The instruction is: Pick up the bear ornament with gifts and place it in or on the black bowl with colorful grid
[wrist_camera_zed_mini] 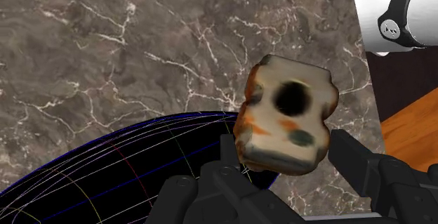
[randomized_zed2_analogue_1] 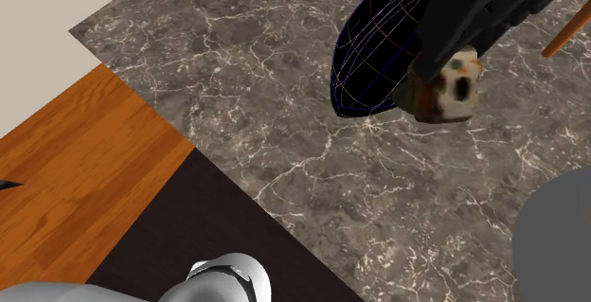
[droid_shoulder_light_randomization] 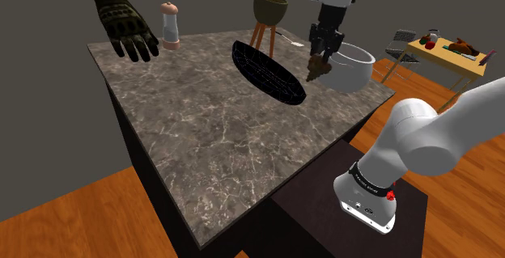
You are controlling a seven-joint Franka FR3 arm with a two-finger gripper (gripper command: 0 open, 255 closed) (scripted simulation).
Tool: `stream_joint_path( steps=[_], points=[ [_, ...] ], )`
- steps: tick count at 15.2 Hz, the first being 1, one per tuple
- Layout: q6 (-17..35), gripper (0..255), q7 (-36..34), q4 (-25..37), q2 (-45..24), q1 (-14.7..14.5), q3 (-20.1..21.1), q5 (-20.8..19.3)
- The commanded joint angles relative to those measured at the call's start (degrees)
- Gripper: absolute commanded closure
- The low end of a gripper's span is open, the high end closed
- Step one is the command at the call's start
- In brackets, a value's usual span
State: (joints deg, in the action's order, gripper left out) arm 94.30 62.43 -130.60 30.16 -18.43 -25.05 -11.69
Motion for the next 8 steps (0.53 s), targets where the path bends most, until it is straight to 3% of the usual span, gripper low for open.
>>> stream_joint_path(
  steps=[1,8],
  points=[
    [1.02,255,0.11,3.8,-4.91,-1.47,-0.48,1.66],
    [2.54,255,3.35,18.53,-22.25,-4.4,-3.21,8.22]
  ],
)
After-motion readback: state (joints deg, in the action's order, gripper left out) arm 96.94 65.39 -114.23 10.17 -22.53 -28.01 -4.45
